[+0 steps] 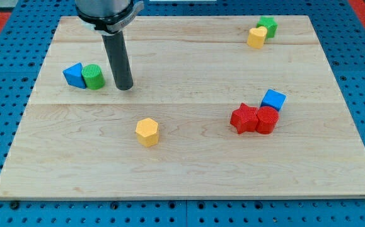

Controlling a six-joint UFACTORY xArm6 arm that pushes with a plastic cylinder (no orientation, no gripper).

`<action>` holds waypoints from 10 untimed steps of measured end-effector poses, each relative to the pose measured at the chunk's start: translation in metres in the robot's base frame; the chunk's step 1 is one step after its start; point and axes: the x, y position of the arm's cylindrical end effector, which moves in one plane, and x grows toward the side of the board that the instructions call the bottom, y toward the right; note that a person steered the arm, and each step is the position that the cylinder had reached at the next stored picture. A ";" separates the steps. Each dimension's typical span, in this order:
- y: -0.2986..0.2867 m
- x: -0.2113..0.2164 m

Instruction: Move the yellow hexagon to the bottom of the green circle

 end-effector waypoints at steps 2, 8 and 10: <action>0.009 -0.001; 0.110 0.078; 0.054 0.129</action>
